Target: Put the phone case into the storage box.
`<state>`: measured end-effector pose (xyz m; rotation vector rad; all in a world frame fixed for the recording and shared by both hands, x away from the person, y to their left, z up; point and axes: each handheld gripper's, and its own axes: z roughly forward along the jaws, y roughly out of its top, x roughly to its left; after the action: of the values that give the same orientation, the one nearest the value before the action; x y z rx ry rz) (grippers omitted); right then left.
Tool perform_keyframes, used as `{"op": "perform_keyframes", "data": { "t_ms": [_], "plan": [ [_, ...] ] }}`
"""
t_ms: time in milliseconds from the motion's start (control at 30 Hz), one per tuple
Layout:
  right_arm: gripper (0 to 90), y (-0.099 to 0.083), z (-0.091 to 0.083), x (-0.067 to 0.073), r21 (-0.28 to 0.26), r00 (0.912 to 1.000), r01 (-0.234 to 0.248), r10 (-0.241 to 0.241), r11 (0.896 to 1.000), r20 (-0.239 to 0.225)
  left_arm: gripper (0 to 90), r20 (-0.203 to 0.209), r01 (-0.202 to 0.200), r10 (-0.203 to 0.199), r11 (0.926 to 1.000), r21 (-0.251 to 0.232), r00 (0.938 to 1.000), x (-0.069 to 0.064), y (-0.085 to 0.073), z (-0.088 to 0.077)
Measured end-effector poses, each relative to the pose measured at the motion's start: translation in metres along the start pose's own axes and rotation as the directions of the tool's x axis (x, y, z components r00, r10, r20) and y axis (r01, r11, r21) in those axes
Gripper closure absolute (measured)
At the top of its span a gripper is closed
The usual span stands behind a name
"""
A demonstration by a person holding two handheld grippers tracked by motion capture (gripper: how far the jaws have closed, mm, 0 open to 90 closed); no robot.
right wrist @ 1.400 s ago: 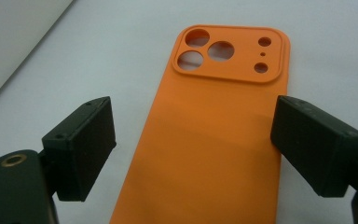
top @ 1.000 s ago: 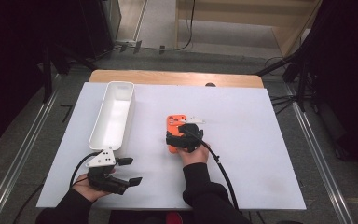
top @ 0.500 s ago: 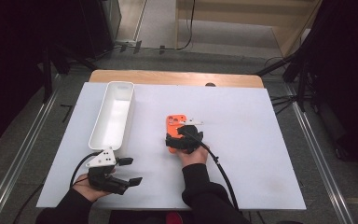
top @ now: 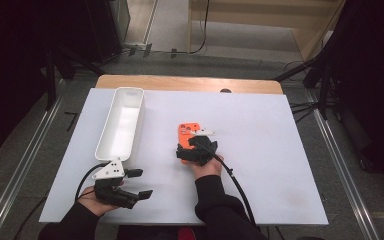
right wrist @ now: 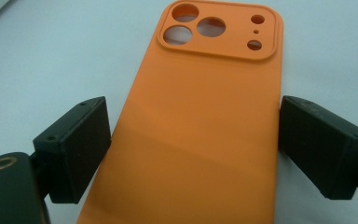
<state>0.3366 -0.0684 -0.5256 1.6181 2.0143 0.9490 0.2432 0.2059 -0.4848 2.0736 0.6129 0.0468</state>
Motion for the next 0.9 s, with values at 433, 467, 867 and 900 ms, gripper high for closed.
{"op": "perform_keyframes", "data": {
  "t_ms": [433, 467, 867, 900],
  "plan": [
    [8.9, 0.0000, 0.0005, 0.0022, 0.005, 0.9999, 0.010, -0.010, 1.000, 0.012, 19.1, 0.000, 0.003, -0.003, 1.0000, 0.004, 1.0000, -0.0004, 0.0000, 0.0008],
    [8.6, 0.0000, 0.0008, 0.0027, 0.006, 0.9997, 0.018, -0.018, 1.000, 0.017, 19.1, 0.000, 0.003, -0.003, 1.0000, 0.004, 1.0000, -0.0004, 0.0000, 0.0008],
    [8.1, 0.0005, 0.0034, 0.0090, 0.031, 0.9964, 0.060, -0.062, 0.998, 0.058, 19.1, 0.002, 0.004, -0.004, 1.0000, 0.004, 1.0000, -0.0004, 0.0000, 0.0014],
    [8.2, 0.0006, 0.0034, 0.0090, 0.029, 0.9967, 0.056, -0.057, 0.998, 0.058, 19.1, 0.002, 0.006, -0.006, 1.0000, 0.003, 1.0000, -0.0003, -0.0001, 0.0016]
  ]
}}
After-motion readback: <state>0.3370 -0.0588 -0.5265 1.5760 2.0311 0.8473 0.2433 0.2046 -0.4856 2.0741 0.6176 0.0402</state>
